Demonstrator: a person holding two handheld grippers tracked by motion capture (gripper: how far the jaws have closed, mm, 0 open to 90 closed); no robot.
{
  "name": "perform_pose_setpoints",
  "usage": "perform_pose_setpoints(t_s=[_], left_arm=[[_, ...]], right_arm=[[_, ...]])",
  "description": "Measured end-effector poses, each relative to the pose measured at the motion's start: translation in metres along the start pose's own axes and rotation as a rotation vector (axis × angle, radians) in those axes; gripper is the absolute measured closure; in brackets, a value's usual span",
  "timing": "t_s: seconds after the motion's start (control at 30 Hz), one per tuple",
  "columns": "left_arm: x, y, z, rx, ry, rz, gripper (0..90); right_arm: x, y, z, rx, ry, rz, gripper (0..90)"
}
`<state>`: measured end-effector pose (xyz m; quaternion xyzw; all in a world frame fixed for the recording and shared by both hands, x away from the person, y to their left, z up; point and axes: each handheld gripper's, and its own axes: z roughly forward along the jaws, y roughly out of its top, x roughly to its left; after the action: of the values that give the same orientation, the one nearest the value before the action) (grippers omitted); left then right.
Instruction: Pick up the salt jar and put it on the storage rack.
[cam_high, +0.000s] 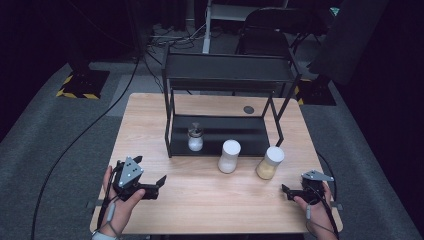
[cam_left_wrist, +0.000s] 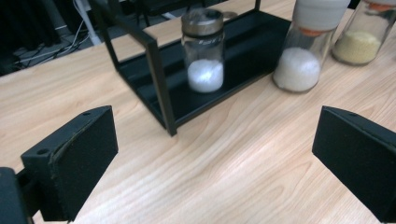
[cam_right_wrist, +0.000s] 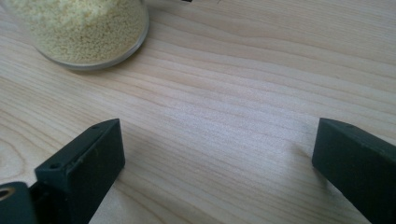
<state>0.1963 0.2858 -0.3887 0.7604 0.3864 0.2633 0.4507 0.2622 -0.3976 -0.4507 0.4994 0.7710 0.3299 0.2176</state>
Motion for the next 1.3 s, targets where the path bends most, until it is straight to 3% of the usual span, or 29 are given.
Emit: perform_pose_setpoints(t_s=[0.2, 0.53, 0.67, 0.97, 1.1, 1.23, 1.3], left_arm=[[0.001, -0.022, 0.0, 0.017, 0.016, -0.032, 0.3], [0.007, -0.049, 0.004, 0.062, 0.028, -0.025, 0.3], [0.012, -0.057, 0.006, 0.087, 0.038, -0.051, 0.4], [0.018, -0.062, 0.013, 0.182, 0.062, -0.091, 0.9], [0.02, -0.057, 0.02, 0.266, 0.077, -0.12, 1.0], [0.019, -0.055, 0.026, 0.328, 0.088, -0.116, 1.3], [0.021, -0.054, 0.027, 0.339, 0.079, -0.133, 0.6]], right_arm=[[0.0, 0.0, 0.0, 0.0, 0.0, 0.0, 2.4], [0.0, 0.0, 0.0, 0.0, 0.0, 0.0, 2.4], [0.0, 0.0, 0.0, 0.0, 0.0, 0.0, 2.4], [0.0, 0.0, 0.0, 0.0, 0.0, 0.0, 2.4], [0.0, 0.0, 0.0, 0.0, 0.0, 0.0, 2.4], [0.0, 0.0, 0.0, 0.0, 0.0, 0.0, 2.4], [0.0, 0.0, 0.0, 0.0, 0.0, 0.0, 2.4]])
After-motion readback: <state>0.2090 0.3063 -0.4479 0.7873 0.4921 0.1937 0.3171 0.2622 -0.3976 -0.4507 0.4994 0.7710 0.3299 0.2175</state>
